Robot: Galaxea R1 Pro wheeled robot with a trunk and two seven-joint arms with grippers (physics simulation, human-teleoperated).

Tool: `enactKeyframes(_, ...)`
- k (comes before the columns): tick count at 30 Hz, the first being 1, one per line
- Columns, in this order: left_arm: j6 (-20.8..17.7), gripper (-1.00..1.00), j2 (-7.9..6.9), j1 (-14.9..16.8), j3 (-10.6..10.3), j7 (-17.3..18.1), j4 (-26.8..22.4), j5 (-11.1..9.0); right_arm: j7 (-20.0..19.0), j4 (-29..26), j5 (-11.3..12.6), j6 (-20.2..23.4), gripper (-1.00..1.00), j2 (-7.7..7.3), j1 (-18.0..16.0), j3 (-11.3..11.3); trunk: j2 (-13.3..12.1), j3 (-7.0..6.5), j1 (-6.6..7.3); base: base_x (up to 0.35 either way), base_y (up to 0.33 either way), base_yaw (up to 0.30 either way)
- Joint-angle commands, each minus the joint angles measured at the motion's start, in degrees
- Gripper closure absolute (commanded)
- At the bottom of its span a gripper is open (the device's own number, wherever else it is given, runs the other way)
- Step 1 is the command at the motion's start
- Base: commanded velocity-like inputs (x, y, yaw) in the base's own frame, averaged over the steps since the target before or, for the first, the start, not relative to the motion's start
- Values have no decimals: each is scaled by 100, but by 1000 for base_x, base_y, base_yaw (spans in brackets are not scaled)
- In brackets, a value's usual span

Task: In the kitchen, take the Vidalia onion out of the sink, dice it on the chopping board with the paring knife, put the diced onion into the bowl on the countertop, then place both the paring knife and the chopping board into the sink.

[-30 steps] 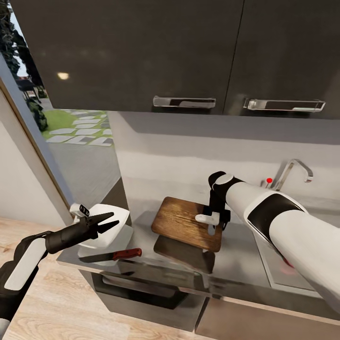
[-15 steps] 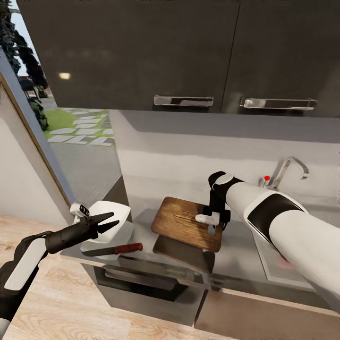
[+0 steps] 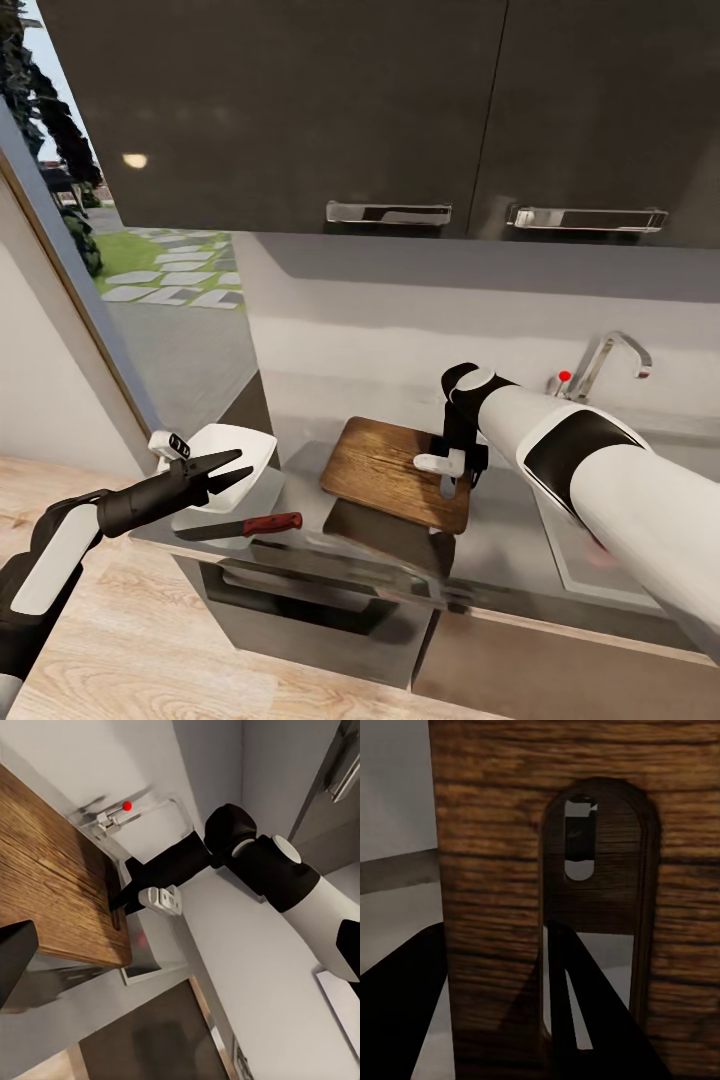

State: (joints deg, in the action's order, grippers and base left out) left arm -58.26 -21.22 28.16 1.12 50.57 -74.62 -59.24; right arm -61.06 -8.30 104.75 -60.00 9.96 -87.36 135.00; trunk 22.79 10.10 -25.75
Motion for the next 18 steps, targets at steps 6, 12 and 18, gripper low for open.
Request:
enactKeyframes(6,-19,-100,3,5,2,18,0,9,-46,62,46,0,100,4,42,0,13,13,-4,0,0,0)
enactKeyframes(12,-19,-100,3,5,2,15,0,9,-39,213,45,0,100,4,91,0,13,13,-4,0,0,0)
enactKeyframes(18,-19,-100,3,5,2,16,0,9,-38,278,46,0,100,4,95,0,13,13,-4,0,0,0)
